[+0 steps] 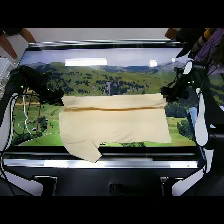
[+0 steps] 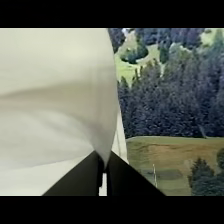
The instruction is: Fold the clothes and pants, and hang the long-sleeved shirts on hangers.
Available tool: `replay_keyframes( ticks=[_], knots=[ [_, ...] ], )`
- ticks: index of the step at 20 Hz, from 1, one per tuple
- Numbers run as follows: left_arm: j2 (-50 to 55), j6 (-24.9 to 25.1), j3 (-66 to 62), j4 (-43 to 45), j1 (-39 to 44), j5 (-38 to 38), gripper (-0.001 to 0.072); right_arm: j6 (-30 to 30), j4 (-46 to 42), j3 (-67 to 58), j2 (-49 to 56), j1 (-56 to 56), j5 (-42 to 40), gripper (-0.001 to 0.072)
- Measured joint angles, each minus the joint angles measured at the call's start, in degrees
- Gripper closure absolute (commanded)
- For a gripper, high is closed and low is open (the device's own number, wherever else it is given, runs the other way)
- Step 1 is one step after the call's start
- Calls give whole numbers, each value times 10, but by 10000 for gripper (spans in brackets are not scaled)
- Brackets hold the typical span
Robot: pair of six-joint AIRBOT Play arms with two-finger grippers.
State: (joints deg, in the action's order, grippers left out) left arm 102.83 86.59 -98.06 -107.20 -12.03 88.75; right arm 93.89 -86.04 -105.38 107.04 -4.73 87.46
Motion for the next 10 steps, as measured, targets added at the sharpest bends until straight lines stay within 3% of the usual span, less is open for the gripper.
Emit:
replay_keyframes(
  ticks=[10],
  knots=[
    [37, -2, 0, 54, 30, 35, 694, 0, 3, 0, 43, 0, 38, 680]
  ],
)
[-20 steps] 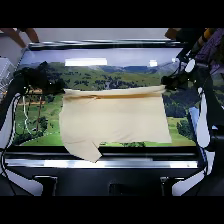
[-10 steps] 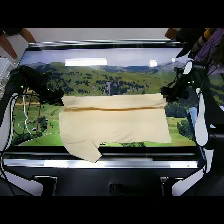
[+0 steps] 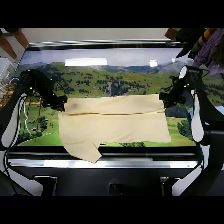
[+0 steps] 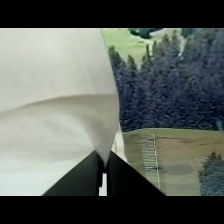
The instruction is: Fold the clothes and pants, and hang the long-sleeved shirts on hangers.
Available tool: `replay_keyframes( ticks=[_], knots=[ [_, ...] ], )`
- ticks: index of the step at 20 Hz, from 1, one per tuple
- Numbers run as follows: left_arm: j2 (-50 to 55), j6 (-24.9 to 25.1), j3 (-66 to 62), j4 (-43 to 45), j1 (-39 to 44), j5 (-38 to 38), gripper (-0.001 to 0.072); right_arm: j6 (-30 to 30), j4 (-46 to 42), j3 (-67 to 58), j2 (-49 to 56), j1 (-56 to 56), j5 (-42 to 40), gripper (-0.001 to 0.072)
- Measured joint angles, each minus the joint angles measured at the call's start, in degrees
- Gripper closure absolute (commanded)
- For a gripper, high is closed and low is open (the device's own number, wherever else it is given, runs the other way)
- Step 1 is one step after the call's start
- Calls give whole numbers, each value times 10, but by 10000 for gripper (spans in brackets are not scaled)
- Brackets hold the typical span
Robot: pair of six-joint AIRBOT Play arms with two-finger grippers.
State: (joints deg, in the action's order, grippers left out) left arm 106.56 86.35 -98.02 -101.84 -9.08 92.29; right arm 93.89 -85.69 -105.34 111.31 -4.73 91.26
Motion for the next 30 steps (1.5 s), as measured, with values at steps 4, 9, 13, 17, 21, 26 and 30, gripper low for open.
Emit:
replay_keyframes(
  ticks=[4, 9, 13, 17, 21, 26, 30],
  knots=[
    [14, -11, 0, 4, 9, 0, 483, 0, 0, 0, 12, 0, 15, 427],
    [-12, -12, 0, 43, 1, 8, 243, -11, -5, 0, -9, -12, 33, 306],
    [-85, -1, 21, 55, -47, 17, 243, -31, 11, 16, -72, -70, 23, 306],
    [-207, 18, 175, -4, -127, -3, 243, -59, 80, 148, -170, -159, -5, 307],
    [-339, 31, 400, -80, -171, -46, 244, -76, 123, 321, -268, -206, -54, 308],
    [-437, 35, 613, -182, -182, -120, 244, -84, 156, 455, -346, -210, -90, 311],
    [-458, 37, 692, -214, -161, -165, 246, -86, 171, 491, -385, -208, -100, 319]
  ],
)
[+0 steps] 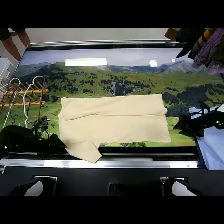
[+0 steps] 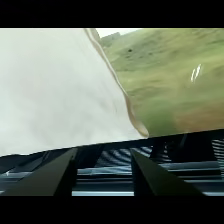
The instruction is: Fold the clothes and pants, and hang the long-sleeved shirts on hangers.
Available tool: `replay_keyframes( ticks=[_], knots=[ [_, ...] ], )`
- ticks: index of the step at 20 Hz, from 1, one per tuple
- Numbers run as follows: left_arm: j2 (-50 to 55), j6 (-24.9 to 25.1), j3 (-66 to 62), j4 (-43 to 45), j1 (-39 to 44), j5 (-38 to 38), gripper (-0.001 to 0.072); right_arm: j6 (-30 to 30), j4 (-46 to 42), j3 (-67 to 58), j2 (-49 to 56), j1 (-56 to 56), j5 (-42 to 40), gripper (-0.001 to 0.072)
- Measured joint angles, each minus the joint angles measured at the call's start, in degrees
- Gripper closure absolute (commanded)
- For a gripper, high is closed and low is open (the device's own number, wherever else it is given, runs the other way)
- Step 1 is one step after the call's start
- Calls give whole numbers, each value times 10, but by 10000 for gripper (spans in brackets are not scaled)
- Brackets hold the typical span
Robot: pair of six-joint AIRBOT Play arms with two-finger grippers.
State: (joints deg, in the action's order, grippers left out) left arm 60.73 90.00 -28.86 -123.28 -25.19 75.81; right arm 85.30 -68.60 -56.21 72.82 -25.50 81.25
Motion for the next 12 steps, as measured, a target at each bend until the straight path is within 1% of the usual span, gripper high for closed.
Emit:
replay_keyframes(
  ticks=[4, 8, 12],
  knots=[
    [-3, -3, 26, -18, 45, -44, 251, 0, 6, 10, -25, 1, 1, 319],
    [1, -28, 33, -25, 94, -88, 251, 0, 10, 12, -35, 1, 9, 319],
    [3, -50, 36, -27, 128, -109, 252, 2, 10, 12, -38, 1, 14, 319]
  ],
)
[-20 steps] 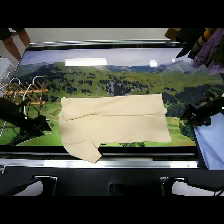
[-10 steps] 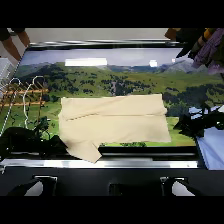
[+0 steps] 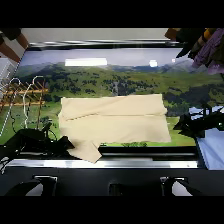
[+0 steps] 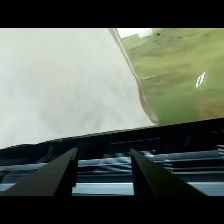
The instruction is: Fold the clothes and pants, and hang the long-sleeved shirts on hangers.
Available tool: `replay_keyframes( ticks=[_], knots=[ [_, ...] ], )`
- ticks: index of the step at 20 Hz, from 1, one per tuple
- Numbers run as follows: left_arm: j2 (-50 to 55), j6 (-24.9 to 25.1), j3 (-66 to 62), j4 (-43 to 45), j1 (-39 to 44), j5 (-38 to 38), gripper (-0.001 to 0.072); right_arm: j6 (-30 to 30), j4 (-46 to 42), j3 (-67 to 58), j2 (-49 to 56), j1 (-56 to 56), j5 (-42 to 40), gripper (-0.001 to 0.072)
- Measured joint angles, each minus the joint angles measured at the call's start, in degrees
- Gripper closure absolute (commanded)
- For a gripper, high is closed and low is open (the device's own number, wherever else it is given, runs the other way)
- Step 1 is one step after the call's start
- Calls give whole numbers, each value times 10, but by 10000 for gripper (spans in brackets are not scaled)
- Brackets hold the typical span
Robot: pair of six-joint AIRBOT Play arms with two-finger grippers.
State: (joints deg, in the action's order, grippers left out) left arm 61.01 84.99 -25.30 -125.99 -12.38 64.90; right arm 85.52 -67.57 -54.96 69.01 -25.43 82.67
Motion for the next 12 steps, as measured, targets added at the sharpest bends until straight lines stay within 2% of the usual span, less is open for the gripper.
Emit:
replay_keyframes(
  ticks=[3, 4, 8, 10, 12],
  knots=[
    [0, -14, 0, 0, 13, -5, 267, 0, 1, 0, 0, 0, 0, 319],
    [0, -17, 0, -1, 15, -5, 348, 0, 1, 0, -1, 0, 1, 319],
    [0, -30, 0, -1, 20, 15, 356, 0, 0, 0, -1, 0, 3, 319],
    [0, -32, 0, -1, 20, 26, 467, 0, -1, 0, -1, 0, 4, 319],
    [0, -37, 0, -1, 21, 31, 482, 0, -1, 0, -1, 0, 5, 320]
  ],
)
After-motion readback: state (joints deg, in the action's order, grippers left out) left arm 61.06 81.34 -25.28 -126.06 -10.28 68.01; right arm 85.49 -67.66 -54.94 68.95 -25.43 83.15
